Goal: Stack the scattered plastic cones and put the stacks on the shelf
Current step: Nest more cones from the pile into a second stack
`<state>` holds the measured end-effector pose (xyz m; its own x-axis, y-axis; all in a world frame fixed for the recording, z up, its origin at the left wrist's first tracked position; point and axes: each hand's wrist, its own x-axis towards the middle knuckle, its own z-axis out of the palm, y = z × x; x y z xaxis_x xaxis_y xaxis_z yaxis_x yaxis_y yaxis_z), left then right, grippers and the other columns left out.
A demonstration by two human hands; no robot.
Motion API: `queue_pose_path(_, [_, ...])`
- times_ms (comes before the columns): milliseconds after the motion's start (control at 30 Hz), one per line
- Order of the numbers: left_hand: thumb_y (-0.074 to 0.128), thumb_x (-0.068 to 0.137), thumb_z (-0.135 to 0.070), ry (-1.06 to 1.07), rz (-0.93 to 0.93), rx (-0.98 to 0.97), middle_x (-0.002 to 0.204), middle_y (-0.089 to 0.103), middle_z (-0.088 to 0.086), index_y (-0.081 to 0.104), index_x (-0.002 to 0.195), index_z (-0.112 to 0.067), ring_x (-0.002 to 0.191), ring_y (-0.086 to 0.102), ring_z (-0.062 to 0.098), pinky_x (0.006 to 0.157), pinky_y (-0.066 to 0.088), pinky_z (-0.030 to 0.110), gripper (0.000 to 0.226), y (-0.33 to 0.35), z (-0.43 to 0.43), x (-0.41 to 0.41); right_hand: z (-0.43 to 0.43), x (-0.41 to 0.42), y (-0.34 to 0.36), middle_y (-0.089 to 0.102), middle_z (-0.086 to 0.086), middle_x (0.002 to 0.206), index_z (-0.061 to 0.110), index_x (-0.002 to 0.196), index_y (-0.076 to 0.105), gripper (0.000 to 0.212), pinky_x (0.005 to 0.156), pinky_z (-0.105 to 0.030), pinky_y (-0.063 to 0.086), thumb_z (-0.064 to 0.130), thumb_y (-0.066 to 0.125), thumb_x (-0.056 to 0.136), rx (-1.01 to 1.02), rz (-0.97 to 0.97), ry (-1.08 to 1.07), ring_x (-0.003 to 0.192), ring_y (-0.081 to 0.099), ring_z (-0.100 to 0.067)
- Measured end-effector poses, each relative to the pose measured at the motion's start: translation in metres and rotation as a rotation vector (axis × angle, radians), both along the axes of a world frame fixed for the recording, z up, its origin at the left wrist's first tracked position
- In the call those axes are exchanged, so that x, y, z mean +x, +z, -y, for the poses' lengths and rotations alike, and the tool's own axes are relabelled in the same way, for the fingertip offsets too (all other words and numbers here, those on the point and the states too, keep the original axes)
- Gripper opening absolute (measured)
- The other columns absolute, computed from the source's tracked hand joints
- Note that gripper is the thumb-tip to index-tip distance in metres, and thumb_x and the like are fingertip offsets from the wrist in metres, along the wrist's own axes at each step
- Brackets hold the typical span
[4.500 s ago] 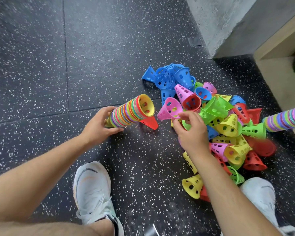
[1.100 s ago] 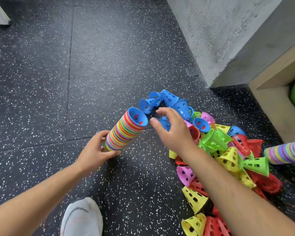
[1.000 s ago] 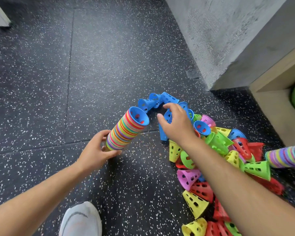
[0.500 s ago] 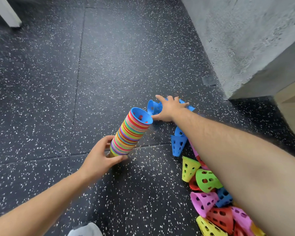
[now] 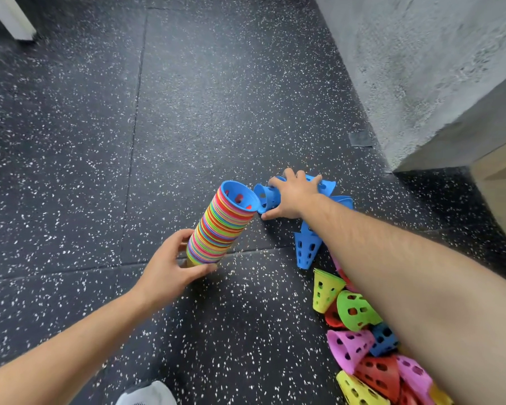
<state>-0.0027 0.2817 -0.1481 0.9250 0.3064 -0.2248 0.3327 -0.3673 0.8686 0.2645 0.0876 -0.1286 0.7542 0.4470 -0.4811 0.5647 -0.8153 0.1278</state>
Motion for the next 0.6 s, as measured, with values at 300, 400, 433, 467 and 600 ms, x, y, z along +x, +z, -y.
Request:
queue_pose_path(300, [0.097,0.069,-0.029,0.023,0.001,-0.015,0.117,0.066,-0.030,0.060,0.120,-0.042,0.112,0.060,-0.007,0.084,0.044,0.006,0.064,0.003,-0.004,-0.006,0.001,-0.001,-0.001,0.045,0.000,0.136,0.042,0.134,0.043,0.060,0.105,-0.066,0.027,0.066,0.062,0.083,-0.056,-0.004,0.047,0.130,0.033,-0.029])
queue_pose_path(400, [0.097,0.068,-0.032,0.022,-0.006,-0.002,0.118,0.068,-0.028,0.060,0.120,-0.043,0.113,0.061,-0.006,0.090,0.045,0.016,0.064,0.004,-0.010,-0.010,0.002,-0.020,0.000,0.047,0.002,0.135,0.041,0.132,0.045,0.057,0.102,-0.061,0.032,0.062,0.065,0.083,0.022,-0.051,0.112,0.128,0.034,-0.029])
queue_pose_path(433, [0.097,0.069,-0.032,0.022,-0.006,0.001,0.118,0.068,-0.026,0.061,0.120,-0.041,0.112,0.061,-0.005,0.091,0.045,0.017,0.064,0.005,-0.010,-0.011,0.003,-0.030,0.001,0.047,0.003,0.135,0.040,0.133,0.045,0.058,0.100,-0.059,0.034,0.060,0.066,0.083,0.062,-0.080,0.131,0.127,0.035,-0.029])
queue_pose_path(467, [0.097,0.069,-0.031,0.022,-0.007,0.007,0.119,0.069,-0.025,0.061,0.122,-0.039,0.112,0.061,-0.005,0.091,0.045,0.017,0.064,0.007,-0.011,-0.013,0.005,-0.042,0.002,0.047,0.004,0.134,0.039,0.135,0.045,0.058,0.098,-0.057,0.036,0.058,0.067,0.084,0.088,-0.104,0.155,0.126,0.035,-0.028])
queue_pose_path(600, [0.095,0.072,-0.029,0.007,-0.033,0.026,0.122,0.066,-0.021,0.059,0.124,-0.035,0.112,0.059,-0.009,0.082,0.042,0.003,0.064,0.012,-0.008,-0.027,0.020,-0.098,0.003,0.046,0.002,0.135,0.034,0.138,0.046,0.064,0.097,-0.049,0.038,0.057,0.067,0.082,0.027,-0.099,0.375,0.126,0.035,-0.030])
